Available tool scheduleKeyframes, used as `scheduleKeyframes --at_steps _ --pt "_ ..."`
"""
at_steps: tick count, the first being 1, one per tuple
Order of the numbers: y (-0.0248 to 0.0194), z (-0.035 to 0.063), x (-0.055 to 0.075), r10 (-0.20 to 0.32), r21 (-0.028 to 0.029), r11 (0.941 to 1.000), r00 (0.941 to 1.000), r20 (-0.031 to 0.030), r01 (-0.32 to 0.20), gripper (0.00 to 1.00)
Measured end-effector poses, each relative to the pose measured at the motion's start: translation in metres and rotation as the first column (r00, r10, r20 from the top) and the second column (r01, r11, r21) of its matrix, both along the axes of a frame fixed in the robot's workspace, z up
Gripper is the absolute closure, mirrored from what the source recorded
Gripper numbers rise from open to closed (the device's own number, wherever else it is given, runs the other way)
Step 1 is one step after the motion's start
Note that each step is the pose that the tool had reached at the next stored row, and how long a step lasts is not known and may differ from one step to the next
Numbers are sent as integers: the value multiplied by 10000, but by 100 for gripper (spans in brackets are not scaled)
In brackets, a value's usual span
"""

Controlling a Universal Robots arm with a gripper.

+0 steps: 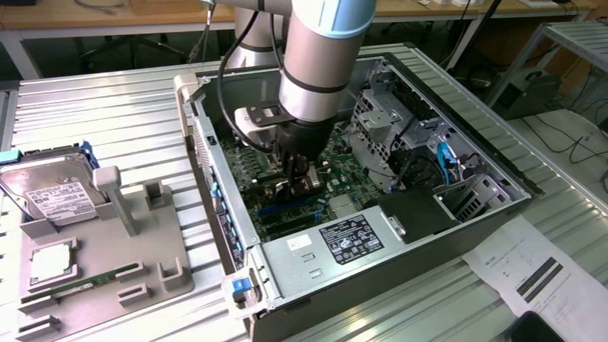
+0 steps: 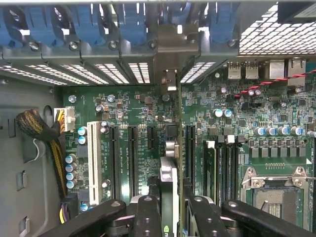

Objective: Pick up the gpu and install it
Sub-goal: 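Insert the gpu into the slot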

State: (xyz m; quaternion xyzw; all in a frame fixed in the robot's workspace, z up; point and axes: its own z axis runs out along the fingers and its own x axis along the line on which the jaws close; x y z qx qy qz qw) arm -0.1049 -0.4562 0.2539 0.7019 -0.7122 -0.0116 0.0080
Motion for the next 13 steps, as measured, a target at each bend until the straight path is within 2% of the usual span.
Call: scheduleKeyframes --at_steps 6,9,13 --pt "-8 -1 14 2 1 10000 10000 -30 -2 73" --pt "-10 -3 34 1 1 10000 10000 -64 -1 73" --pt "-10 -4 35 1 0 10000 10000 -65 -1 73"
